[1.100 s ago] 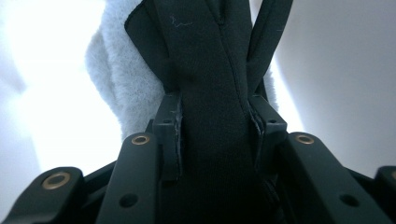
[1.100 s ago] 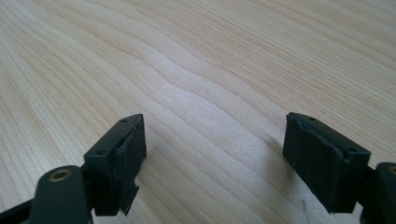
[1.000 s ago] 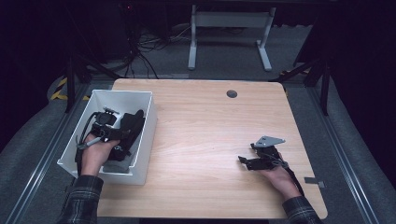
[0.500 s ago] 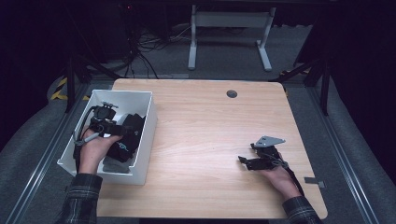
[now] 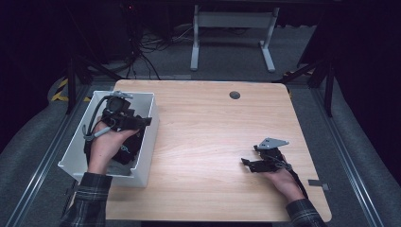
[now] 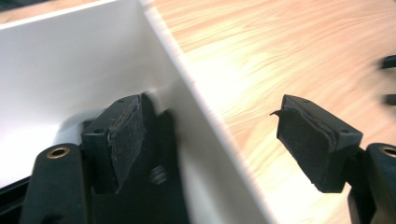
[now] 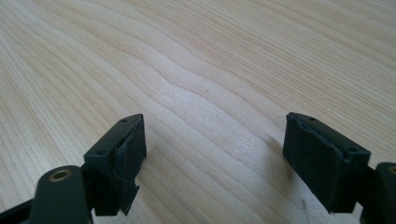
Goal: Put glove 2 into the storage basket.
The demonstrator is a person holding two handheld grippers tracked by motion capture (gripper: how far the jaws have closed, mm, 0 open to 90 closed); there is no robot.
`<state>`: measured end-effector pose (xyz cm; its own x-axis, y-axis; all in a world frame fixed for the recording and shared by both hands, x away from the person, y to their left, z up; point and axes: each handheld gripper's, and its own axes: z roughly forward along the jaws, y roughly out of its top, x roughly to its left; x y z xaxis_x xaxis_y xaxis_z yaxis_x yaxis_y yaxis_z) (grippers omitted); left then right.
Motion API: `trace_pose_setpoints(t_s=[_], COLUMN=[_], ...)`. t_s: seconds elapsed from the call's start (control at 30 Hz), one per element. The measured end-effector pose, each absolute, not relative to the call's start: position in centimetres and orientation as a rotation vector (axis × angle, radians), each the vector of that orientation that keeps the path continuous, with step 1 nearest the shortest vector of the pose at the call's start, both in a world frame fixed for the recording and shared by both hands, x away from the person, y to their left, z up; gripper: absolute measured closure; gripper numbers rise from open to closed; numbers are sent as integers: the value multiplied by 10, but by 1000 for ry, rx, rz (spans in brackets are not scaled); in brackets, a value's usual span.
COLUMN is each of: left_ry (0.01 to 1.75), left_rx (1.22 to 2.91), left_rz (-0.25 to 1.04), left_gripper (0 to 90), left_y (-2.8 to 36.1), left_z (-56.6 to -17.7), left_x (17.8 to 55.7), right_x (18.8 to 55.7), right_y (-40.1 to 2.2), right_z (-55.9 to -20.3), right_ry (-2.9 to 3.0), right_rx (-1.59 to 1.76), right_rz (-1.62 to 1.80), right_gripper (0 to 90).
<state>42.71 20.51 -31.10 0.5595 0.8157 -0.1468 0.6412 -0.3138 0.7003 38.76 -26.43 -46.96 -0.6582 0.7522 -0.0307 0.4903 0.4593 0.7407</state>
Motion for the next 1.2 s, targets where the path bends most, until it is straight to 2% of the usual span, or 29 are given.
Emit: trace_pose_setpoints(t_s=[0.3,0.53,0.83,1.2], left_ry=[993,914,829,805], left_rx=[2082,2114,2227,2341], left_rz=[244,190,108,68], left_gripper=[236,235,226,207], left_y=[136,100,53,31], left_z=[-312,-326,-374,-432], left_x=[412,402,390,385], right_x=[387,387,387,387], right_y=[-264,-264,-264,-264], right_z=[-470,-470,-470,-470], right_ry=[2359,2358,2360,2362], right_rx=[1052,1052,1050,1048], right_rz=[1025,1025,1024,1026], right_gripper=[218,217,214,211])
